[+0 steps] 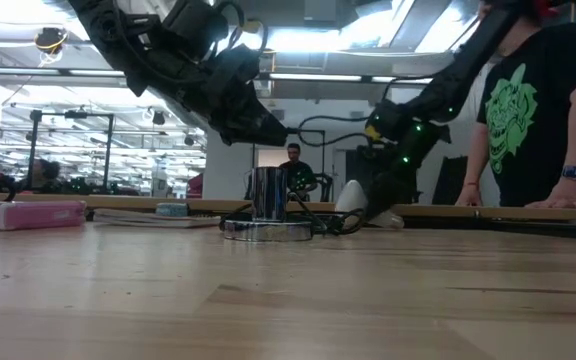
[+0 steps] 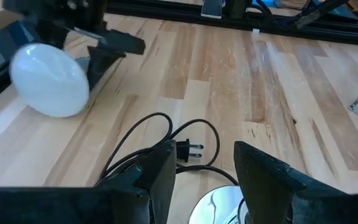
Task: Screw lightbulb
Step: Insert the light bulb into the lamp
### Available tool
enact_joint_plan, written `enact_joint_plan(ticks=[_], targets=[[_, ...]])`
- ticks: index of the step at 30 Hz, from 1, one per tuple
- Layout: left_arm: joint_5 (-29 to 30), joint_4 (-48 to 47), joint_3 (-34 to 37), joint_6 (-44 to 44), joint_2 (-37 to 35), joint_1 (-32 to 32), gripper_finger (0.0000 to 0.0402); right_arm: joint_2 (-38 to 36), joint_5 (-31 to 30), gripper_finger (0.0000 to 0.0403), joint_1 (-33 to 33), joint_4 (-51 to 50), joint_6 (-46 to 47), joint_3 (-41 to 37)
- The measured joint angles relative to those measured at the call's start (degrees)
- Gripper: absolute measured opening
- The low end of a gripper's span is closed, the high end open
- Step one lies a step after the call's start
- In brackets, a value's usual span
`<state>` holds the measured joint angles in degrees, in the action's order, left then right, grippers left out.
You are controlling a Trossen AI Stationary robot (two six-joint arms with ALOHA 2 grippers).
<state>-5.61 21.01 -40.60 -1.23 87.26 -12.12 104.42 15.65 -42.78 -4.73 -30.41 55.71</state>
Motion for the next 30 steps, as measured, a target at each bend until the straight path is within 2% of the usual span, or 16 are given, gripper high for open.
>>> enact_joint_plan(ticks=[5,11,15,21,26,30], targets=[[0.0,-1.1,0.0,1.2,0.0,0.0,0.0155,0.1,3.4,0.0248,0.0,-1.0,1.4,2.4],[0.0,-1.4,0.0,0.5,0.0,0.0,0.0155,0.1,3.6,0.0169,0.1,-3.0,1.7,3.9],[0.0,-1.7,0.0,-1.3,0.0,0.1,0.0155,0.0,4.5,0.0137,0.1,-3.9,1.7,4.0],[0.0,-2.6,0.0,-1.8,0.0,0.1,0.0155,0.0,4.5,0.0128,0.4,-4.4,1.7,4.0],[0.0,-2.5,0.0,-1.8,0.0,0.1,0.0155,0.0,3.6,0.0142,2.0,-4.3,1.6,4.0],[0.0,-2.5,0.0,-1.7,0.0,0.1,0.0155,0.0,-1.1,0.0167,3.9,-4.5,0.1,4.0]])
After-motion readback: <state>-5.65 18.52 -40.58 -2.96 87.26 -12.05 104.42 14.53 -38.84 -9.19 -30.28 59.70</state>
